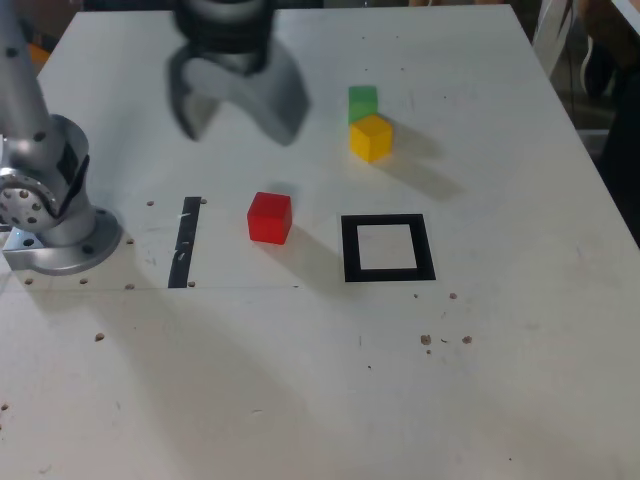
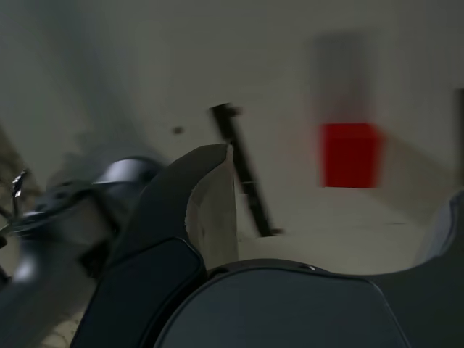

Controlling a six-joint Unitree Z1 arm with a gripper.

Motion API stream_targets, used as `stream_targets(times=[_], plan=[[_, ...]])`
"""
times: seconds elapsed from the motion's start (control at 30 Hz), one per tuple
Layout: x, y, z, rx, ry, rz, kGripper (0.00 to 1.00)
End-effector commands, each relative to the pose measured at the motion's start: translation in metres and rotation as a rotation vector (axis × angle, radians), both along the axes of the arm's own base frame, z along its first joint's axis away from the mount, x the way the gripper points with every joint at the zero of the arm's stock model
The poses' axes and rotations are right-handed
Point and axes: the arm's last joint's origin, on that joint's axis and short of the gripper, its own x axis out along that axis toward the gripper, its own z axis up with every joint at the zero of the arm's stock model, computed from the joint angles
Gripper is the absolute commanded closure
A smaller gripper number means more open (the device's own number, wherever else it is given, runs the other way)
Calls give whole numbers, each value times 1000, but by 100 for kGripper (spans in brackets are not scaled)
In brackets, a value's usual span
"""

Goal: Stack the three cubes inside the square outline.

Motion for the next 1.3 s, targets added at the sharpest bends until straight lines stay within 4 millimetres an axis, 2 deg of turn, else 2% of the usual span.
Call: stream_targets(times=[0.0, 0.3, 0.53, 0.67, 0.8, 1.03, 1.27], plan=[[7, 1, -5, -13, 6, -6, 5], [25, 7, -62, -80, 53, 14, 5], [23, 10, -83, -89, 82, 31, 5], [24, 9, -96, -116, 83, 28, 9], [21, 8, -100, -129, 59, 27, 19], [16, 8, -106, -139, -9, 35, 44], [17, 8, -114, -143, -24, 39, 59]])
